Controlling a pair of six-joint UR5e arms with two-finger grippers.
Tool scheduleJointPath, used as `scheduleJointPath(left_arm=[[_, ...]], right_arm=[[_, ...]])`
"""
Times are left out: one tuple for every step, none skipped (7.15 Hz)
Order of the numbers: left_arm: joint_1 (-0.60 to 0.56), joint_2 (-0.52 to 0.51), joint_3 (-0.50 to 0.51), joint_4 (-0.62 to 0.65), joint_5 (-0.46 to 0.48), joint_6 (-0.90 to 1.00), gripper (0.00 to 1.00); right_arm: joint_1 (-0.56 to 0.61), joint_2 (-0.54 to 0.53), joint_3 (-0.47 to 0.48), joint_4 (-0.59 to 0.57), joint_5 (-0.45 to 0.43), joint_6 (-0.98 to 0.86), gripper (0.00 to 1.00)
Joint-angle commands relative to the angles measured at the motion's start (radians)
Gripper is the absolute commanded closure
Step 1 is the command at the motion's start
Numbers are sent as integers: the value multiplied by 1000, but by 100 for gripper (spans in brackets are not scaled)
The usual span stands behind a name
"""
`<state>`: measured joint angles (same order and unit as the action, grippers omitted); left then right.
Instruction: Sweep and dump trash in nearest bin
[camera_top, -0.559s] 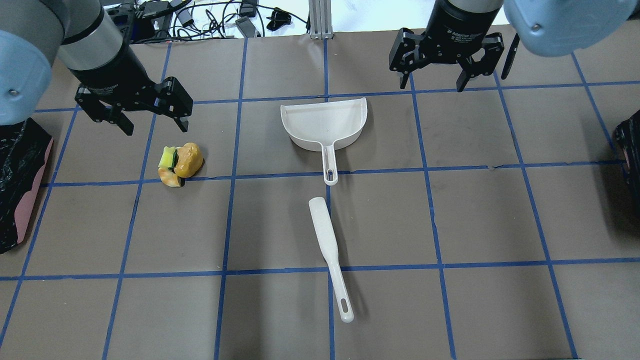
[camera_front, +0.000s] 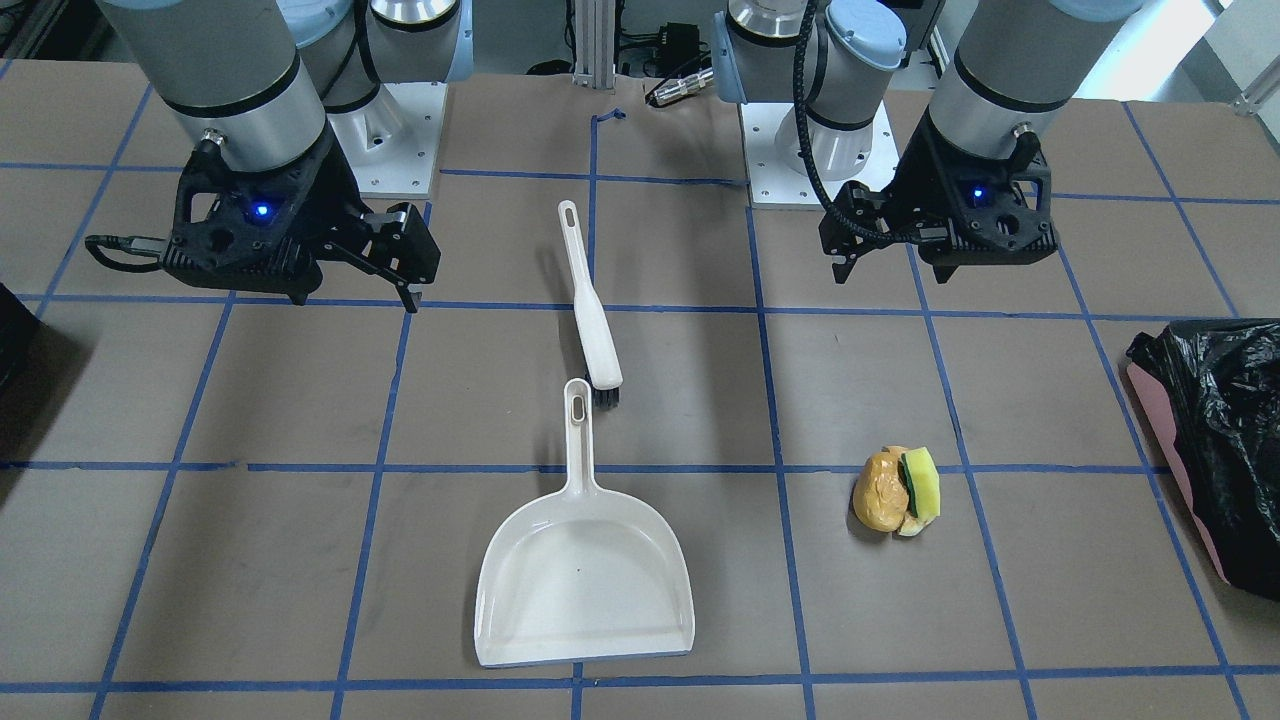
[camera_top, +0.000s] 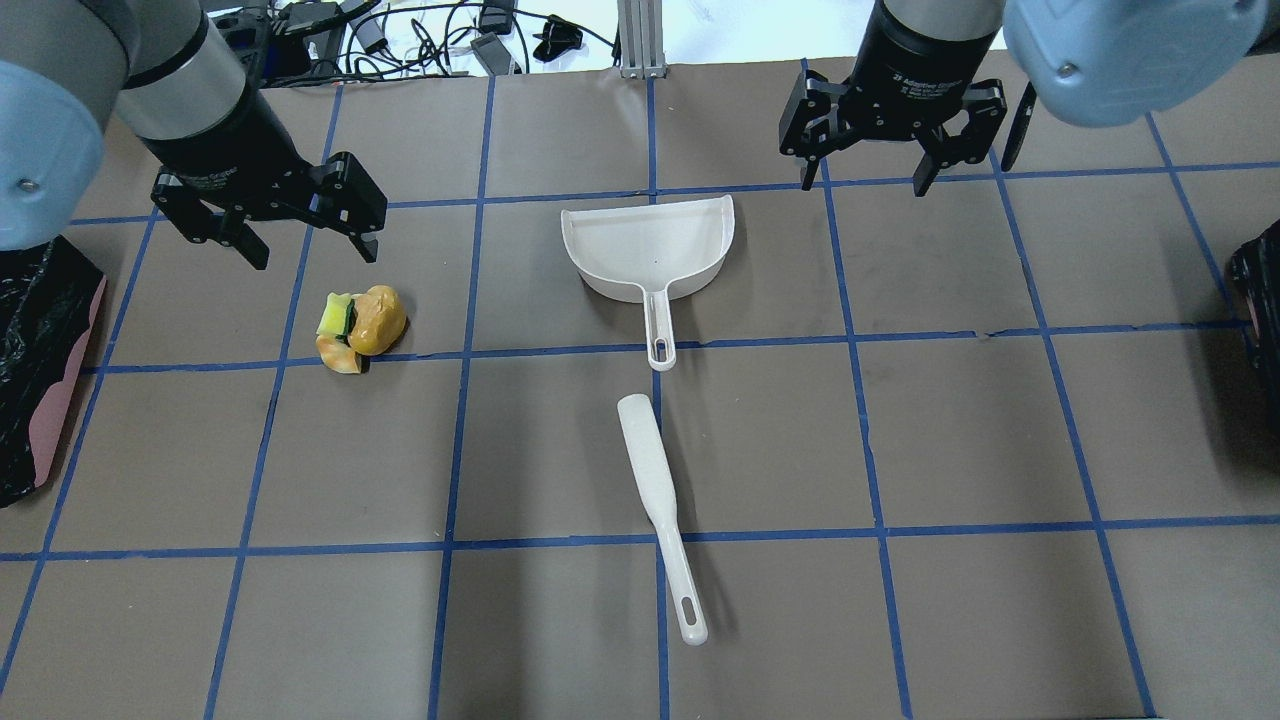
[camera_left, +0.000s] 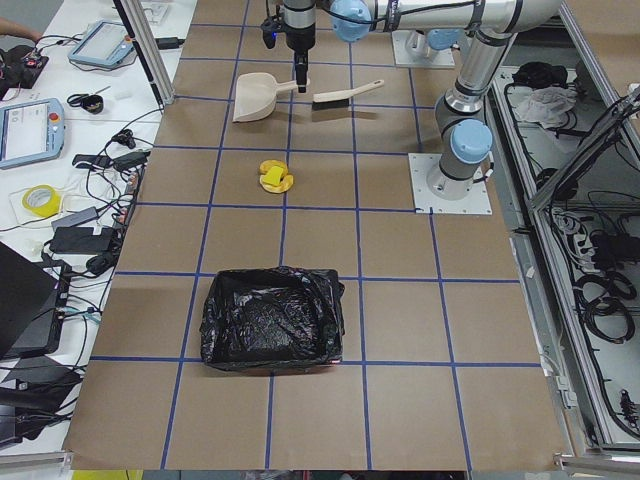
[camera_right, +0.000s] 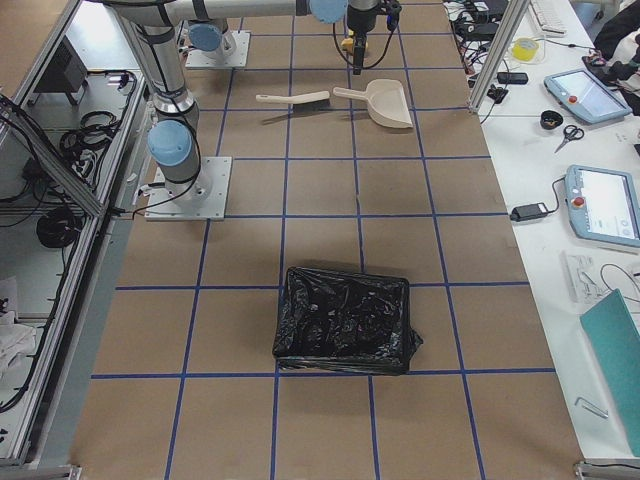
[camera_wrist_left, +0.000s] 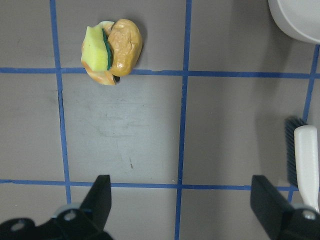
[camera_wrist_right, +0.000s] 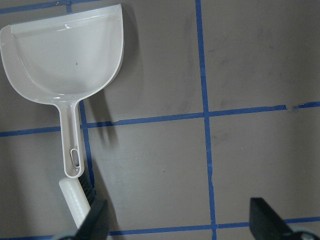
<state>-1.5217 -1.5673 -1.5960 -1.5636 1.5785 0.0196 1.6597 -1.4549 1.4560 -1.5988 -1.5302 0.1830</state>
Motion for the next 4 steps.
scheduleJointPath(left_arm=[[0, 4, -1, -13, 2, -6, 0], [0, 3, -1, -13, 3, 3, 0], [0, 1, -1, -10, 2, 2, 0], [0, 3, -1, -13, 3, 2, 0]], right_arm=[[0, -4, 15, 0, -1, 0, 0], [0, -5, 17, -1, 1, 1, 0], [0, -5, 18, 0, 1, 6, 0], [0, -5, 23, 0, -1, 7, 0]])
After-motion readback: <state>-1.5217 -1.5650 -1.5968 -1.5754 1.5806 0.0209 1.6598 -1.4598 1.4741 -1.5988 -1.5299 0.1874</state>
